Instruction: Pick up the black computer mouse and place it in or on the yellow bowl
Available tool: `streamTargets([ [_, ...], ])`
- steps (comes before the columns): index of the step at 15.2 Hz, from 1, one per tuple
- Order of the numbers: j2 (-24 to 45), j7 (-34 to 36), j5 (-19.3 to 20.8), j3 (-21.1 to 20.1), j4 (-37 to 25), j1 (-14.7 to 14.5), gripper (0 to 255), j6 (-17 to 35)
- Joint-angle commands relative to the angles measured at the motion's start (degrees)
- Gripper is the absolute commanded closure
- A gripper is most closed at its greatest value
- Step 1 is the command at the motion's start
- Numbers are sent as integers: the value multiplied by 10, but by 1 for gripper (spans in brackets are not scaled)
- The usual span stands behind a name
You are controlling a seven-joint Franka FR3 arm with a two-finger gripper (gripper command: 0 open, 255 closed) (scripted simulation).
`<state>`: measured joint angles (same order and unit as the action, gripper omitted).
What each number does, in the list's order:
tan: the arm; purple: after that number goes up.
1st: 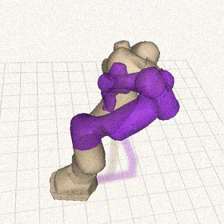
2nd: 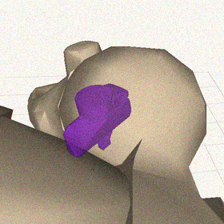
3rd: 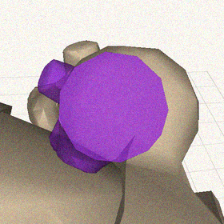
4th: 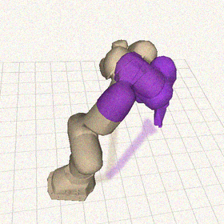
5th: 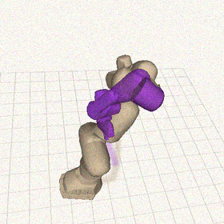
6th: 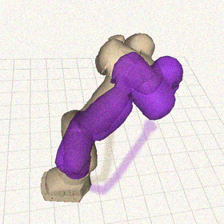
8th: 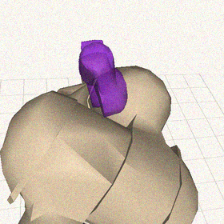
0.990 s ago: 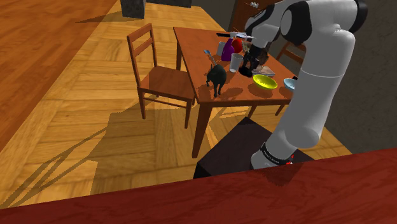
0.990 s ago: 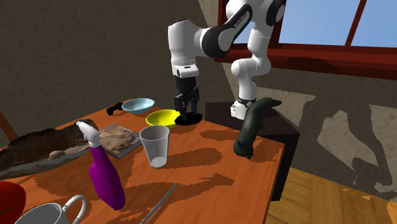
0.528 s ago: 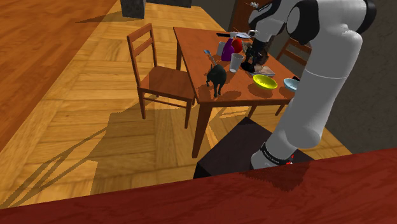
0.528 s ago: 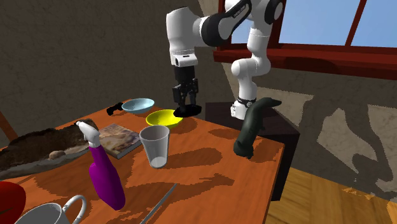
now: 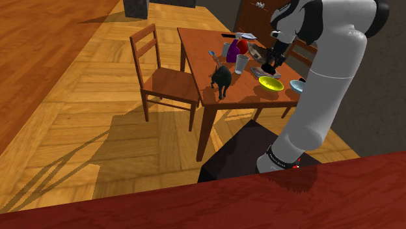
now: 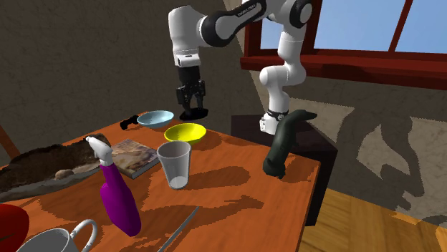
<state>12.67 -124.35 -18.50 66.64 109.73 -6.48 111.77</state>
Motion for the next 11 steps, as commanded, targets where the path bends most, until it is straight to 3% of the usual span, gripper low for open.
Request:
streamTargets([
  [1, 19, -35, -15, -2, -21, 35, 255, -17],
  [3, 35, -67, -27, -5, -38, 71, 255, -31],
  [11, 61, -91, -57, -24, -7, 89, 255, 11],
])
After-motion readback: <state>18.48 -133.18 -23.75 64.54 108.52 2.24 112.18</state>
